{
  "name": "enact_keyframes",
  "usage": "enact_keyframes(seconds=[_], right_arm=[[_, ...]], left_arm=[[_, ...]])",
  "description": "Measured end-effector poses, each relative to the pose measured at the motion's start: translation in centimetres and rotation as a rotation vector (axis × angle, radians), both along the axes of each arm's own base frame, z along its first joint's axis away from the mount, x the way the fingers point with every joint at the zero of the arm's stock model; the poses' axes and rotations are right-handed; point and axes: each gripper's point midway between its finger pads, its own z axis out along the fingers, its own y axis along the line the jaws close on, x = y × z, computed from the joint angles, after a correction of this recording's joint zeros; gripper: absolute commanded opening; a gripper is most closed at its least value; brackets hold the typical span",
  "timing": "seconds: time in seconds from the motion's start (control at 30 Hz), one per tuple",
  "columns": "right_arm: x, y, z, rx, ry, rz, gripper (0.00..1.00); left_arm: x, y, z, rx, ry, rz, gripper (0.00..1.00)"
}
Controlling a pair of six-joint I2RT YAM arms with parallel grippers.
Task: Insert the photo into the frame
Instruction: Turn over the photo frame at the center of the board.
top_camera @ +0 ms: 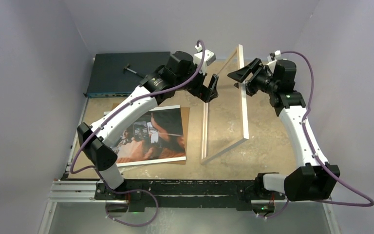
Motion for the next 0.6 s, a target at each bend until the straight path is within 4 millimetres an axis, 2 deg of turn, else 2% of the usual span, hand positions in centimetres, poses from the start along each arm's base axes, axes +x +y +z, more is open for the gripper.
enact_keyframes(seconds=[0.13, 0.27, 0.5, 0.6], right_arm=[[0.1, -1.2, -0.1, -0.113, 0.024, -0.033, 0.72], [0.3, -2.6, -0.6, -0.230, 0.019, -0.066, 0.72], [-0.3, -5.2, -4.8, -0.419, 0.088, -0.105, 0.69], [-0.9, -6.0, -7.1, -0.474, 0.139, -0.111, 0.63]], left_arm=[[0.7, 0.5, -1.0, 0.034, -0.018, 0.030, 1.00], [1.2, 1.8, -4.5, 0.118, 0.010, 0.066, 0.98], [2.2, 4.5, -11.4, 0.259, 0.093, 0.123, 0.98], [1.9, 5.3, -13.5, 0.300, 0.125, 0.132, 0.98]])
